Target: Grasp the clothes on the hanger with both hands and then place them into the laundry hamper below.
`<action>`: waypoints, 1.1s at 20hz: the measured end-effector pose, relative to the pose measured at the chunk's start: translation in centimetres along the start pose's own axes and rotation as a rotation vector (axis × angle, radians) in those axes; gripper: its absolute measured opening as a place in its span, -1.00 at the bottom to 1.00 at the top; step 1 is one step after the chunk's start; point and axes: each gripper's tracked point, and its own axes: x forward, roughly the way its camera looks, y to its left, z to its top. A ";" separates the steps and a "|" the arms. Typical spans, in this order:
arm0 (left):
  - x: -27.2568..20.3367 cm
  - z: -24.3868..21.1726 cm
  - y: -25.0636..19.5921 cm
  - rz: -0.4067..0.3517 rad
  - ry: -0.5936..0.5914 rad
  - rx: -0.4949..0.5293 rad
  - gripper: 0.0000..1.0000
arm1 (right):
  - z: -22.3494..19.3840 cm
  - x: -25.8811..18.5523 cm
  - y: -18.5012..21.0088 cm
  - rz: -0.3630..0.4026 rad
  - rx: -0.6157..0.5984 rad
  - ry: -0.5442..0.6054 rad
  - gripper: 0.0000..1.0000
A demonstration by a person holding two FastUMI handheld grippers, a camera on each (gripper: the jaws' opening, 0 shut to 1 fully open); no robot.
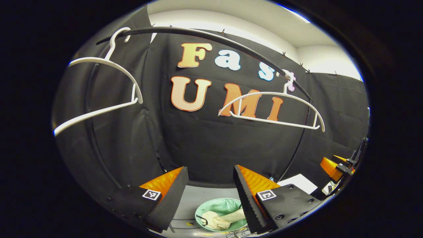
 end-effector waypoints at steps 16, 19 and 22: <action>-0.2 -1.9 -0.1 0.017 0.016 0.033 0.80 | -2.2 -0.5 -1.0 -0.014 0.012 0.051 0.87; -0.1 -2.3 -0.2 0.017 0.025 0.043 0.80 | -2.6 -0.4 -1.0 -0.013 0.021 0.059 0.87; 0.1 -2.4 -0.4 0.009 0.030 0.044 0.81 | -2.7 -0.4 -1.2 -0.016 0.021 0.063 0.87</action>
